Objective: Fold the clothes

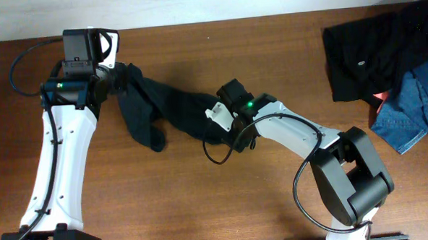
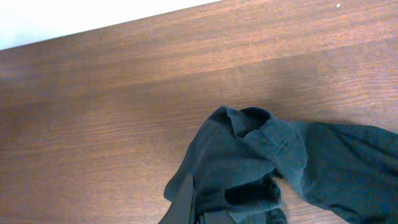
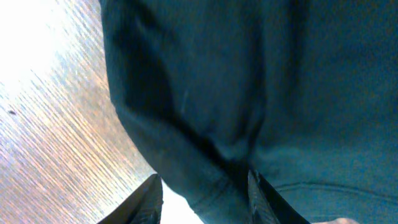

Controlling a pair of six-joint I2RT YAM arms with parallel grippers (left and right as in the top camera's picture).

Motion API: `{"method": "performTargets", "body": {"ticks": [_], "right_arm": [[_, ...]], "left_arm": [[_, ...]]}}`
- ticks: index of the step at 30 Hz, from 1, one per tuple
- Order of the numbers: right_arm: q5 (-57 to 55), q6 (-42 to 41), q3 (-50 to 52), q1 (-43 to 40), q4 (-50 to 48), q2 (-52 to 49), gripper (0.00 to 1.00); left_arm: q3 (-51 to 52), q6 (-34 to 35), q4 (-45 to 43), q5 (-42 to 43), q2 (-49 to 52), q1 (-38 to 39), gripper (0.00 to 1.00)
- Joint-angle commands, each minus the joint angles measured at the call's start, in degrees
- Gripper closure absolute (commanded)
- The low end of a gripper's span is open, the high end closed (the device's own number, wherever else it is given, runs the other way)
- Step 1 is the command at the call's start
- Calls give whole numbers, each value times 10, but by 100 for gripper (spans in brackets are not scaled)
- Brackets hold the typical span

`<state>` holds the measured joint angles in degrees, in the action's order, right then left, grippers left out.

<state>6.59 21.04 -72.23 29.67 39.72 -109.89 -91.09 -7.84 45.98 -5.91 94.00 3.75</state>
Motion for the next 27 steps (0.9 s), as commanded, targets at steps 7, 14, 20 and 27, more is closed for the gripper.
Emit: {"method": "performTargets", "body": {"ticks": [7, 14, 20, 27], "right_arm": [[7, -1, 7, -1, -1, -2, 40], [7, -5, 7, -1, -3, -2, 40], [7, -5, 7, -1, -5, -2, 45], [7, -5, 7, -1, -11, -2, 53]], "left_arm": [[-9, 5, 0, 6, -9, 0, 99], [-9, 5, 0, 6, -9, 0, 99], [-9, 5, 0, 6, -9, 0, 99], [-9, 5, 0, 6, -9, 0, 99]]}}
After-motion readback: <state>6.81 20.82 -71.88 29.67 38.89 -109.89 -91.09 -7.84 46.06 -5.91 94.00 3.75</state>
